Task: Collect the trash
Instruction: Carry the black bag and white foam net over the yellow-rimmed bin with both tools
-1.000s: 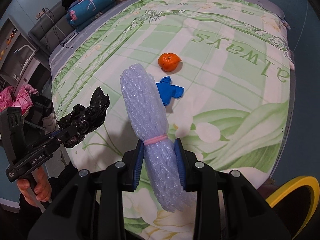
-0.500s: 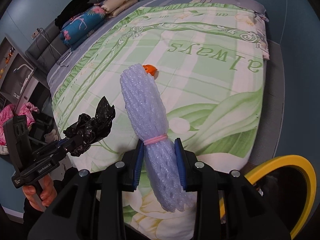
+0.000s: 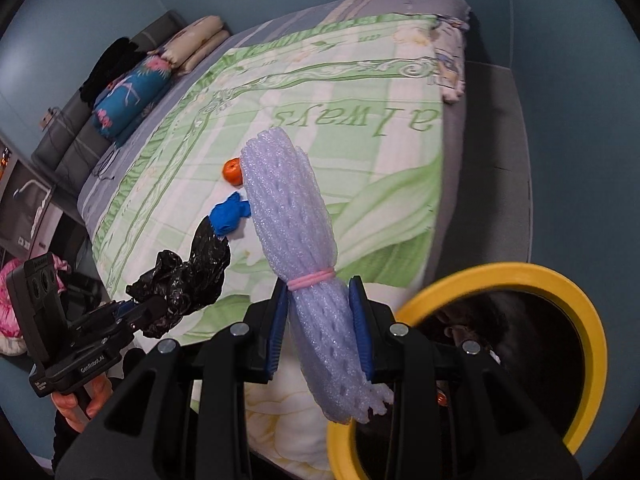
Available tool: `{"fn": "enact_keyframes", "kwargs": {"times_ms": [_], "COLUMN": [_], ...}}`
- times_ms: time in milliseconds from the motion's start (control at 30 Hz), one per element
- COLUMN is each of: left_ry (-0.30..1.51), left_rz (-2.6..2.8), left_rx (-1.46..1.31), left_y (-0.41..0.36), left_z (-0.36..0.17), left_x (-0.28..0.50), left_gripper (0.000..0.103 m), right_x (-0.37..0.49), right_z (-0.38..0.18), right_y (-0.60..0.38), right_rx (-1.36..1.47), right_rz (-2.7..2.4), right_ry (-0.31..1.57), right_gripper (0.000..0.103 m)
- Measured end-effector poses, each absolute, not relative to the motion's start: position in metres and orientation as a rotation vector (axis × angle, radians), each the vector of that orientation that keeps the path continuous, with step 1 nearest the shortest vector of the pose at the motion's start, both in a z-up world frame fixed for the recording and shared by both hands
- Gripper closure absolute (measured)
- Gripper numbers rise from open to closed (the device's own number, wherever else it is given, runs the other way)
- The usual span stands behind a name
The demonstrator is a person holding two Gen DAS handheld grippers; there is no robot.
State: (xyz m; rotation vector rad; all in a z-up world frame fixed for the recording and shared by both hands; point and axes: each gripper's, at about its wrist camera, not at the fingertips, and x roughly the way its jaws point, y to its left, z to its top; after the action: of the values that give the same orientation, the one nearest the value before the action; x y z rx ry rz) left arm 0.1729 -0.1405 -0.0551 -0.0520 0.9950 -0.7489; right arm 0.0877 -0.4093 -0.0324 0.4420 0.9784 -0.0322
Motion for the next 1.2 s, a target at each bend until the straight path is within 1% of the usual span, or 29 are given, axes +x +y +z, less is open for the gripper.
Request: {"fn": "enact_keyframes", "kwargs": {"times_ms": [700, 1200], "left_ry": [1.015, 1.056], "left_rz": [-0.997, -1.097], "left_rx": [0.105, 0.217], "left_y": [-0.227, -0.269], "left_z": [-0.049, -0.06], "left_x": [0.102, 0.068], "left_gripper": [0.076, 0.076], "right_x": [0.0, -0.013], "right_z": [-0.038, -0.055], "right_y": [-0.486, -0.51], "right_rx": [0.625, 0.695], "right_rz": [-0.207, -0.232], "right_ry": [0.901, 0.893], "right_gripper": [0.074, 0.073]}}
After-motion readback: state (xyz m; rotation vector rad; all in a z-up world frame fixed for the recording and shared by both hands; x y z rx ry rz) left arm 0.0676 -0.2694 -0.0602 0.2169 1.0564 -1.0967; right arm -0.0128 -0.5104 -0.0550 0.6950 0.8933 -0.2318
